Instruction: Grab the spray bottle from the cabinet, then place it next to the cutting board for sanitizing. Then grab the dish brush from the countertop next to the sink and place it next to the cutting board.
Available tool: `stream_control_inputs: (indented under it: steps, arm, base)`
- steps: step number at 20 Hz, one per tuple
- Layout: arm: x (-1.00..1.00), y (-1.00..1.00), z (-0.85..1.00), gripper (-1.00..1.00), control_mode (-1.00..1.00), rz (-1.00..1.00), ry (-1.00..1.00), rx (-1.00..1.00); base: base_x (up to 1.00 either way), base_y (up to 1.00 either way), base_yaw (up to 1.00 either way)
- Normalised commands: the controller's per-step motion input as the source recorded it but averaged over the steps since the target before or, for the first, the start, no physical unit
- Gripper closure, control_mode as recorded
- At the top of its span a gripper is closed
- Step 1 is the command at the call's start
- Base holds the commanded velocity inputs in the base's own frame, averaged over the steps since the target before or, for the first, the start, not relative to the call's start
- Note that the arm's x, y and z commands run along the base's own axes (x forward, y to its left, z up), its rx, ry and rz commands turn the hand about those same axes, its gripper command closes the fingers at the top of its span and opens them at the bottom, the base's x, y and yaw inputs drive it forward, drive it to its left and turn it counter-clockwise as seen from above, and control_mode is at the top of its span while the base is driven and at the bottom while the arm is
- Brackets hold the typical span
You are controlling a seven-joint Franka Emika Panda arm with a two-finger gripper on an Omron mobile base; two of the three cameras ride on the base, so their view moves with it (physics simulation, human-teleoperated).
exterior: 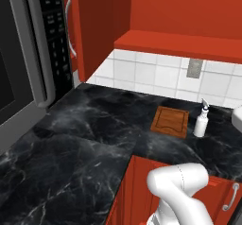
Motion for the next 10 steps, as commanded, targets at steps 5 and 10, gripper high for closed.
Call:
stream_control_inputs:
  steps: [5,10]
  arm:
    - [0.00,0.00,0.00,1.00,1.00,0.00,0.00,0.00]
    - [0.00,0.00,0.00,1.00,1.00,0.00,0.00,0.00]
  base:
    - [0.03,0.76,-0.12]
    - [0.21,0.40,-0.03]
